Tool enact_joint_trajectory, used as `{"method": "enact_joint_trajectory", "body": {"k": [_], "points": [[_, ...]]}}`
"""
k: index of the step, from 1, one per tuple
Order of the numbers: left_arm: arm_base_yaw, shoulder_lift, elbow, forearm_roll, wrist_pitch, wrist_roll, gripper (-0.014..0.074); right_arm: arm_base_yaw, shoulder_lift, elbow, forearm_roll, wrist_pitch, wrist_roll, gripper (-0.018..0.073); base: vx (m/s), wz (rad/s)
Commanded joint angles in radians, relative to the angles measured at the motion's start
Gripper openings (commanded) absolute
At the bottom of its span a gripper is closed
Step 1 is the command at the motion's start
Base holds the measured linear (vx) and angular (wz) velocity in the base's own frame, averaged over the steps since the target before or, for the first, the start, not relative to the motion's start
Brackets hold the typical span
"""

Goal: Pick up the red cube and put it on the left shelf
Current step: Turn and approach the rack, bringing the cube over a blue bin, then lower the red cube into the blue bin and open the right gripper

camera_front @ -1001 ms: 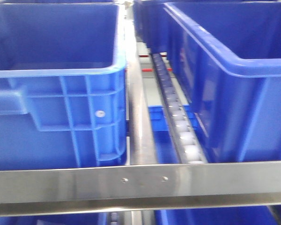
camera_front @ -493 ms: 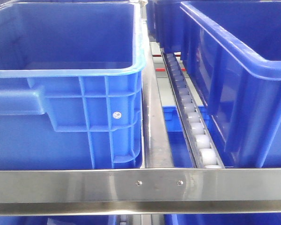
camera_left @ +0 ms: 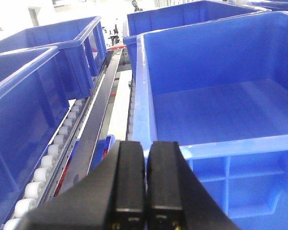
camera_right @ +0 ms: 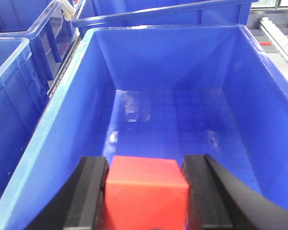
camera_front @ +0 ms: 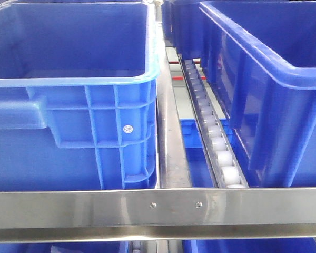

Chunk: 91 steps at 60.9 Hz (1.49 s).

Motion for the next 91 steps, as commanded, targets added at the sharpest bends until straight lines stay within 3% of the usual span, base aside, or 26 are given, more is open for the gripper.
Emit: {"method": "enact_joint_trajectory", "body": {"k": [1, 28, 39, 48, 73, 80, 82, 87, 89, 91], "points": [[-0.005, 0.008, 0.022, -0.005, -0.090, 0.001, 0.0106, -0.005, 0.005, -0.030, -0.013, -0.091, -0.008, 0.0057, 0.00, 0.00], [-0.005, 0.008, 0.022, -0.005, -0.090, 0.001, 0.0106, -0.005, 0.005, -0.030, -0.013, -0.108, -0.008, 0.0057, 0.00, 0.00], [-0.005, 0.008, 0.022, -0.005, -0.090, 0.001, 0.0106, -0.005, 0.034, -0.032, -0.013, -0.187, -0.008, 0.0057, 0.00, 0.00], [-0.005, 0.008, 0.022, -0.005, -0.090, 0.001, 0.0106, -0.005, 0.201, -0.073, -0.013, -0.212, -0.008, 0.0057, 0.00, 0.00], [-0.005, 0.008, 0.022, -0.005, -0.090, 0.001, 0.0106, -0.005, 0.715, -0.380, -0.014, -0.223, -0.011, 0.0064, 0.00, 0.00], [-0.005, 0.008, 0.022, -0.005, -0.090, 0.001, 0.0106, -0.005, 0.777, -0.426, -0.014, -0.201, -0.011, 0.0230, 0.00, 0.00], [-0.005, 0.008, 0.022, -0.005, -0.090, 0.001, 0.0106, -0.005, 0.789, -0.436, -0.014, -0.201, -0.011, 0.0388, 0.00, 0.00], [-0.005, 0.008, 0.022, -0.005, -0.090, 0.001, 0.0106, -0.005, 0.801, -0.444, -0.014, -0.202, -0.011, 0.0598, 0.00, 0.00], [-0.005, 0.008, 0.022, -0.005, -0.090, 0.001, 0.0106, -0.005, 0.802, -0.444, -0.014, -0.202, -0.011, 0.0646, 0.00, 0.00], [-0.005, 0.008, 0.022, -0.005, -0.090, 0.001, 0.0106, -0.005, 0.802, -0.444, -0.014, -0.202, -0.011, 0.0631, 0.00, 0.00]]}}
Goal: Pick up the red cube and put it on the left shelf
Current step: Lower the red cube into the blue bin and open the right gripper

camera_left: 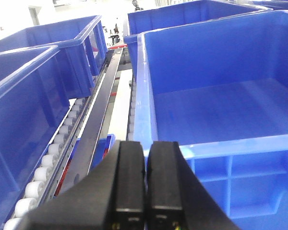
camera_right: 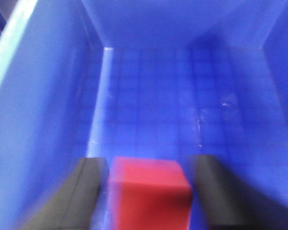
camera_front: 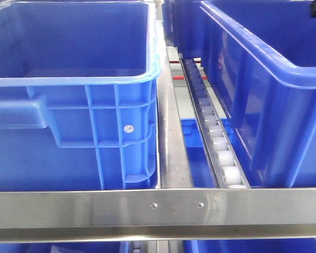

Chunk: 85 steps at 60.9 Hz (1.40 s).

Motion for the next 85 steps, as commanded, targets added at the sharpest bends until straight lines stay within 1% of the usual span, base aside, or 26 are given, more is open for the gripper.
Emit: {"method": "enact_joint_trajectory", "body": {"k": [1, 7, 27, 41, 44, 48, 58, 76, 85], "points": [[-0.005, 0.008, 0.022, -0.005, -0.090, 0.001, 0.0106, -0.005, -0.023, -0.041, -0.014, -0.071, -0.010, 0.0621, 0.00, 0.00], [-0.005, 0.008, 0.022, -0.005, -0.090, 0.001, 0.0106, -0.005, -0.023, -0.041, -0.014, -0.071, -0.010, 0.0591, 0.00, 0.00], [-0.005, 0.008, 0.022, -0.005, -0.090, 0.001, 0.0106, -0.005, -0.040, -0.040, -0.014, -0.004, -0.010, 0.0590, 0.00, 0.00], [-0.005, 0.008, 0.022, -0.005, -0.090, 0.001, 0.0106, -0.005, -0.157, 0.006, -0.014, -0.005, -0.010, 0.0589, -0.01, -0.06], [-0.005, 0.008, 0.022, -0.005, -0.090, 0.001, 0.0106, -0.005, -0.190, 0.027, -0.014, -0.005, -0.010, 0.0578, 0.00, 0.00], [-0.005, 0.008, 0.022, -0.005, -0.090, 0.001, 0.0106, -0.005, -0.253, 0.068, -0.014, -0.004, -0.010, 0.0529, 0.00, 0.00], [-0.005, 0.008, 0.022, -0.005, -0.090, 0.001, 0.0106, -0.005, -0.431, 0.196, -0.014, -0.002, -0.010, 0.0369, 0.00, 0.00], [-0.005, 0.008, 0.022, -0.005, -0.090, 0.001, 0.0106, -0.005, -0.761, 0.485, -0.014, 0.011, -0.010, 0.0052, 0.00, 0.00], [-0.005, 0.008, 0.022, -0.005, -0.090, 0.001, 0.0106, -0.005, -0.860, 0.575, -0.014, 0.022, -0.010, 0.0059, 0.00, 0.00]]}}
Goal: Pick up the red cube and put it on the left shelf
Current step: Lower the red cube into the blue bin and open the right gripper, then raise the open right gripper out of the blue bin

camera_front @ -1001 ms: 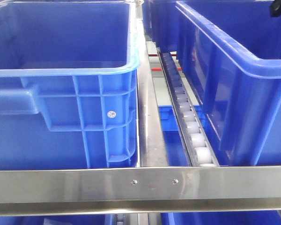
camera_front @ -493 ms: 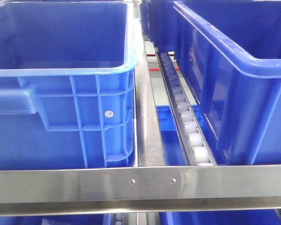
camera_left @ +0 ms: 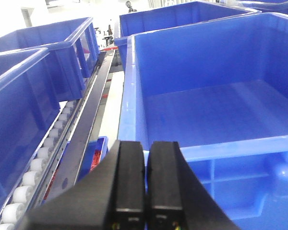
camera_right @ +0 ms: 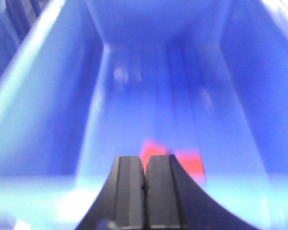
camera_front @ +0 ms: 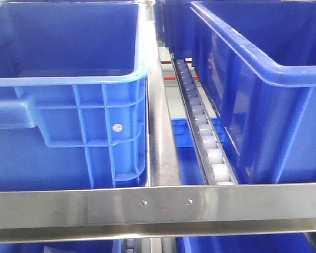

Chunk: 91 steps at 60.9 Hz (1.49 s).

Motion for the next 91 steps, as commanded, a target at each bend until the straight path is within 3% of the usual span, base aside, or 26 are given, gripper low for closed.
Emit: {"method": "enact_joint_trajectory", "body": {"k": [1, 72, 91], "points": [[-0.005, 0.008, 0.022, -0.005, -0.090, 0.001, 0.0106, -0.005, -0.047, 0.016, -0.014, -0.066, -0.010, 0.0059, 0.00, 0.00], [-0.005, 0.008, 0.022, -0.005, -0.090, 0.001, 0.0106, -0.005, -0.068, 0.031, -0.013, -0.064, -0.010, 0.0059, 0.00, -0.01], [-0.005, 0.008, 0.022, -0.005, -0.090, 0.001, 0.0106, -0.002, -0.288, 0.183, -0.013, -0.155, -0.010, 0.0059, 0.01, 0.06]]}}
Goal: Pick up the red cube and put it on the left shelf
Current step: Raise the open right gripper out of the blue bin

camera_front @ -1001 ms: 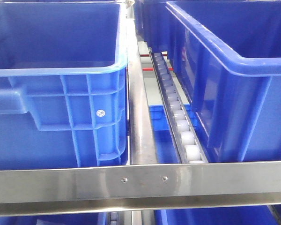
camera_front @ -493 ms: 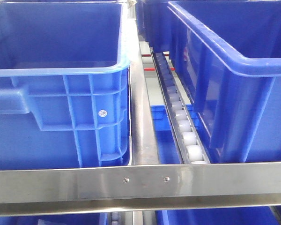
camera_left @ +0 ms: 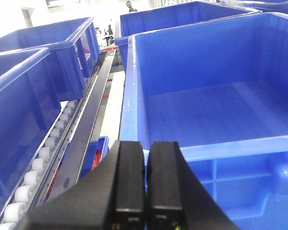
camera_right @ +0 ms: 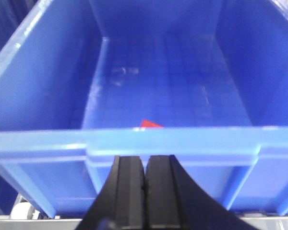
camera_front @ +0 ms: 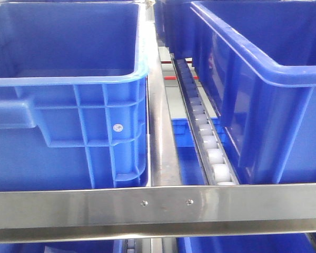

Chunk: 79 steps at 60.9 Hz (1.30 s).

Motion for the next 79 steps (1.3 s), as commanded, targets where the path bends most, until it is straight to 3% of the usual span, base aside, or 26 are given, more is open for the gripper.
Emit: {"method": "enact_joint_trajectory", "body": {"k": [1, 18, 79], "points": [[-0.005, 0.008, 0.022, -0.005, -0.090, 0.001, 0.0106, -0.002, -0.079, 0.032, -0.013, -0.140, -0.010, 0.0059, 0.00, 0.00], [-0.005, 0.008, 0.022, -0.005, -0.090, 0.001, 0.0106, -0.002, -0.280, 0.194, -0.013, -0.235, -0.010, 0.0059, 0.00, 0.00], [-0.005, 0.008, 0.022, -0.005, -0.090, 0.001, 0.0106, -0.003, -0.281, 0.193, -0.013, -0.217, -0.010, 0.0059, 0.00, 0.00]]}}
